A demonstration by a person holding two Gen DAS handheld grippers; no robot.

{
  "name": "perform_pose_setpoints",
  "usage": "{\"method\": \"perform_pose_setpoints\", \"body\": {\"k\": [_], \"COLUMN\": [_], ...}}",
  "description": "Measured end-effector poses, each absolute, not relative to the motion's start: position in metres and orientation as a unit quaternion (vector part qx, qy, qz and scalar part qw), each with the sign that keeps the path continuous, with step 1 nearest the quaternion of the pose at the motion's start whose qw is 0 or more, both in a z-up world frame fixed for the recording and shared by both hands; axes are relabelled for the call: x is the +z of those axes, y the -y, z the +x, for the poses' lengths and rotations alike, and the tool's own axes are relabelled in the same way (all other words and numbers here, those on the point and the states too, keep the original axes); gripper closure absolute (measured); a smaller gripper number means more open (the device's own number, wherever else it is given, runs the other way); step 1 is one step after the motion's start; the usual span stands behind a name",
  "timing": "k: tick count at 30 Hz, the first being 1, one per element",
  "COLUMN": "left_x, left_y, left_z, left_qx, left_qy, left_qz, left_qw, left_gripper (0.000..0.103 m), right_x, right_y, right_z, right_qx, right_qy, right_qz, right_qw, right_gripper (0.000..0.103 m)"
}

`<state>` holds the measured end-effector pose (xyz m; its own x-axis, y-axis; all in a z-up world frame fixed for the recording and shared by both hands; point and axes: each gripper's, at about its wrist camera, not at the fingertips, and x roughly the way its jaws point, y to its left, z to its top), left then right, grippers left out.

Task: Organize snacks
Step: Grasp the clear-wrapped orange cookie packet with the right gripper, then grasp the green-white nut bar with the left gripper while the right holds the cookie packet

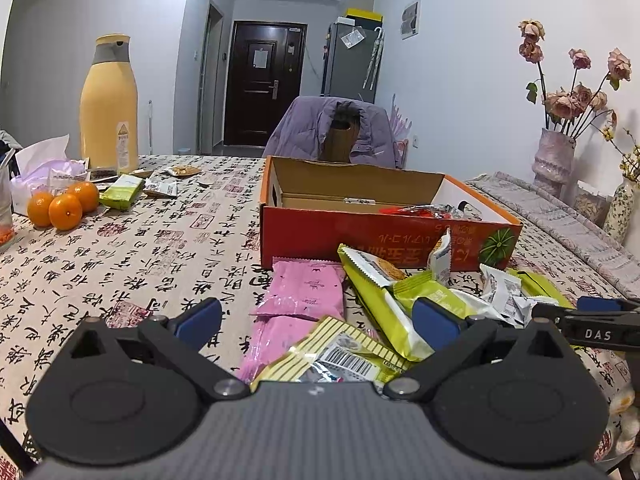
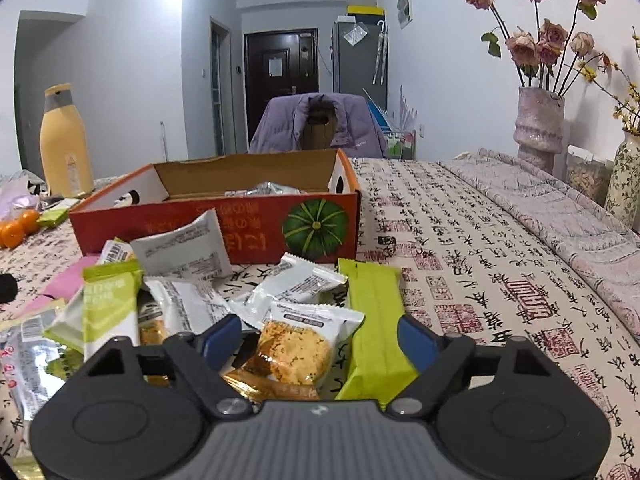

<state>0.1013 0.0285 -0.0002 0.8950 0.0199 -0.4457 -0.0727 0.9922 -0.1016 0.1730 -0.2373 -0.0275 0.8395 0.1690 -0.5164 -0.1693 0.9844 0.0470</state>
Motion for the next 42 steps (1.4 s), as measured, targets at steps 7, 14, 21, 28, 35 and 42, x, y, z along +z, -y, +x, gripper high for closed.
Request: {"method": "perform_pose_setpoints", "body": {"k": [7, 14, 21, 28, 35, 42], "left_x": [-0.002, -0.003, 0.001, 0.001, -0.001, 0.008], "left_y": [-0.030, -0.033, -0.040, -0.037, -0.024, -0.008], "left_z": [0.103, 0.101, 0.096, 0.096, 0.096, 0.106], "left_qx": [0.023, 0.028, 0.034, 0.034, 0.034, 0.031], "left_qy": [-0.231, -0.234, -0.230, -0.246, -0.260, -0.267], "left_qz": [-0.063, -0.070, -0.078, -0.076, -0.058, -0.049], "left_qw": [0.971, 0.969, 0.970, 0.966, 0.963, 0.962], "left_gripper": [0.000, 0.000, 0.000, 0.000, 0.000, 0.000], "right_x": [-0.031, -0.030, -0.021, -0.016, -0.018, -0.018], "right_y": [0.233, 0.235, 0.237, 0.241, 0.244, 0.249], "right_z": [0.171, 0.163, 0.153, 0.141, 0.132, 0.126], "right_qx": [0.076, 0.086, 0.100, 0.111, 0.123, 0.128], "right_qy": [-0.269, -0.260, -0.237, -0.217, -0.210, -0.205], "right_qz": [-0.015, -0.014, -0.008, 0.002, 0.010, 0.017], "right_qw": [0.960, 0.962, 0.966, 0.970, 0.970, 0.970], "right_gripper": [0.039, 0.066, 0.070, 0.070, 0.070, 0.070]}}
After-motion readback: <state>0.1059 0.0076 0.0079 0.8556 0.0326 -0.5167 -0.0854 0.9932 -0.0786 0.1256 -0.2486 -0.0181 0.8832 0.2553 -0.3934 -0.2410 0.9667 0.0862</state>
